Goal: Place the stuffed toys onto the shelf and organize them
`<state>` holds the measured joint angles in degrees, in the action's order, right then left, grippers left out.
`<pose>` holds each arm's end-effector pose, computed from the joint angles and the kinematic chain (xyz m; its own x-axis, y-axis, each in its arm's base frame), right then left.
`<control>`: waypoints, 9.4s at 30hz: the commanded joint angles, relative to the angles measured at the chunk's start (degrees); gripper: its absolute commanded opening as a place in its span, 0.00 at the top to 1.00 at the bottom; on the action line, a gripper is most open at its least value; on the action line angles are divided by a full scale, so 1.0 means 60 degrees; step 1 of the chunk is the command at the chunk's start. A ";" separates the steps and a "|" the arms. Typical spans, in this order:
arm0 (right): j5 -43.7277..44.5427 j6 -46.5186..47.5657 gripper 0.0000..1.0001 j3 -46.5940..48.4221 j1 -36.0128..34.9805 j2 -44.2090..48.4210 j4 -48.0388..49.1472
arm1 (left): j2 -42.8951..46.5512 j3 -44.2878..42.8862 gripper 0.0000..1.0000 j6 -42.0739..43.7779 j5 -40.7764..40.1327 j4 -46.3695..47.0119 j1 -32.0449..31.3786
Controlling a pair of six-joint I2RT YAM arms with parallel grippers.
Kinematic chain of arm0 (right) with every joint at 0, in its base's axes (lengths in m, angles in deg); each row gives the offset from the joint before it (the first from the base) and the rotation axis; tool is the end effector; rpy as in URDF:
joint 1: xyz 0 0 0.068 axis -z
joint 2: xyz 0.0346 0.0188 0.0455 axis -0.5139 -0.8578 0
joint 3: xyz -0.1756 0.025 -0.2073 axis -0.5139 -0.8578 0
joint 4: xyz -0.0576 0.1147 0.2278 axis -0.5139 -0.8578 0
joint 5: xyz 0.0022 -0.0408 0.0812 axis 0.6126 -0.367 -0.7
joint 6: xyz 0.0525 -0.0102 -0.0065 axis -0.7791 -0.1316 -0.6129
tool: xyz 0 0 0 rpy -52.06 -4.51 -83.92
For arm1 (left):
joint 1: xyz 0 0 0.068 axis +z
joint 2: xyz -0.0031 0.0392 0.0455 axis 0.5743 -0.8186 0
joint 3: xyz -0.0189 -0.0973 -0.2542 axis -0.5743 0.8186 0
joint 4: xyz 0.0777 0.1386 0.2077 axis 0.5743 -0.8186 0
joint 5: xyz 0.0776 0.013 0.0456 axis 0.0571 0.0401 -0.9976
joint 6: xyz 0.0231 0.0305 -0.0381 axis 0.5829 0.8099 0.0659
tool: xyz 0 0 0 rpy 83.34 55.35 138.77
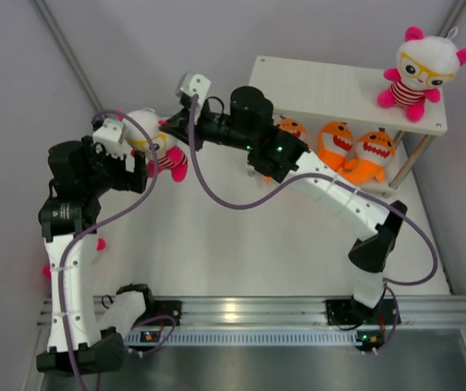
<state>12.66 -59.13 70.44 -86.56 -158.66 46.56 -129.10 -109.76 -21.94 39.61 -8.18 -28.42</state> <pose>0.2328 0.3602 0.4889 0.1873 0.0124 -0.9822 -0.9425 0.2840 -0.1761 0.1704 0.0073 0.4349 -0.3346 0.1868 -0.9237 0.2987 0.9506 0.0840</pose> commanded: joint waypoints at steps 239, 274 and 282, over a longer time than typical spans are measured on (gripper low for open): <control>0.5290 0.0984 0.50 -1.1613 0.3179 0.7071 0.3760 | 0.0030 0.0512 0.02 0.0563 -0.1767 -0.1313 -0.0256; 0.4313 0.0398 0.62 -1.2523 0.4103 0.6587 0.5110 | -0.3351 0.1846 0.02 0.2276 -0.5242 -0.1313 0.3048; 0.3491 0.0544 0.61 -1.2420 0.3634 0.6953 0.5051 | -0.4524 0.2051 0.03 0.3668 -0.4141 -0.1327 0.4460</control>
<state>37.04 -55.72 -4.97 -63.55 -118.99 76.17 -155.50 -96.74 -4.41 10.02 -16.39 -3.41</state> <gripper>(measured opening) 0.390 0.976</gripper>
